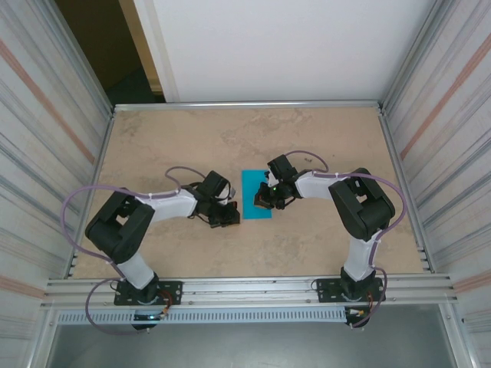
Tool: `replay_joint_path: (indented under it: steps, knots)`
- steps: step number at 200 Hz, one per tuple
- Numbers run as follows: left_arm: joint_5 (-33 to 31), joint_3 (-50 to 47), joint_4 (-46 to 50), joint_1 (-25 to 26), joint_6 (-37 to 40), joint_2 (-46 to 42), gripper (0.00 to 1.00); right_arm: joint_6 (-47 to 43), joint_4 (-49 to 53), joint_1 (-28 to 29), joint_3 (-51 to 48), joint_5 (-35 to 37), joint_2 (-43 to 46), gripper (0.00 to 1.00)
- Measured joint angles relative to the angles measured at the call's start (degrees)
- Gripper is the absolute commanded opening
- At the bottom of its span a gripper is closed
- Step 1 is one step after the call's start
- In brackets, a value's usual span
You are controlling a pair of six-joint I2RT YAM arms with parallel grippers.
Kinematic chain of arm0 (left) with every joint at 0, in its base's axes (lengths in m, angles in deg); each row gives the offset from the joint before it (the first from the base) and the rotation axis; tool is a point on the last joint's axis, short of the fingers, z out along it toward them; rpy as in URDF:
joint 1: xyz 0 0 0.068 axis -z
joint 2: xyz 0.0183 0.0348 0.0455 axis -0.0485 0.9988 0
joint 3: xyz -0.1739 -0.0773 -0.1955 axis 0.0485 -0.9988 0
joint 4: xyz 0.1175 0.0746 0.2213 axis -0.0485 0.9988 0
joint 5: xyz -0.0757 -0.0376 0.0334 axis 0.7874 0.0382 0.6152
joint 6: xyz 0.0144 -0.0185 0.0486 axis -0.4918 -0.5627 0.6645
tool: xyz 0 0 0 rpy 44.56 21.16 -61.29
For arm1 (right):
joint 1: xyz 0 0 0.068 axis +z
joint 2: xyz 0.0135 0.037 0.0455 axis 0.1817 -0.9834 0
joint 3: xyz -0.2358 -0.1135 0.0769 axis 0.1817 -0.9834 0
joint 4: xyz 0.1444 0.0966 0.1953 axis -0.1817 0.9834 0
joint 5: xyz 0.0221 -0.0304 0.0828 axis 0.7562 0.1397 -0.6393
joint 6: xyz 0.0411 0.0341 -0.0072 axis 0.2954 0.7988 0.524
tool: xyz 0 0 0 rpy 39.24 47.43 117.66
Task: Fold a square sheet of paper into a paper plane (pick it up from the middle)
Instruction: Fold the triangle a second time at the center of the table.
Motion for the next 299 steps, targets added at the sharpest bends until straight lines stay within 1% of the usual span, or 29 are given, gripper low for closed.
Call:
replay_joint_path:
  steps: [37,86,111,157,172,193,235,299]
  knots:
    - [0.42,3.87,-1.36,-0.02,-0.68,0.2,0.05,0.24,-0.04,0.0,-0.02,-0.09,-0.02,0.0]
    - [0.83,9.11,-5.33,-0.02,-1.95,7.98,0.02,1.03,-0.09,0.0,-0.02,-0.11,-0.02,0.0]
    - [0.63,9.07,-4.66,-0.02,-2.21,9.86,0.01,1.03,-0.09,-0.02,-0.02,-0.13,0.0,0.0]
    - [0.39,7.13,-5.9,-0.24,-2.84,9.7,0.0,0.87,-0.11,0.02,0.0,-0.04,0.22,0.0]
    - [0.44,6.69,-6.56,-0.28,-3.02,9.6,0.0,0.35,0.2,0.13,0.0,1.07,0.72,0.0]
    - [0.44,6.29,-7.17,-0.28,-3.04,9.46,0.0,-1.09,0.57,0.59,0.0,2.56,1.95,0.0]
    - [0.44,6.12,-7.48,-0.28,-3.06,9.4,0.0,-2.56,0.33,2.01,0.13,2.47,2.6,0.0]
    - [0.42,6.08,-7.5,-0.28,-3.48,9.4,0.0,-2.67,0.22,2.32,2.36,2.49,-0.26,0.0]
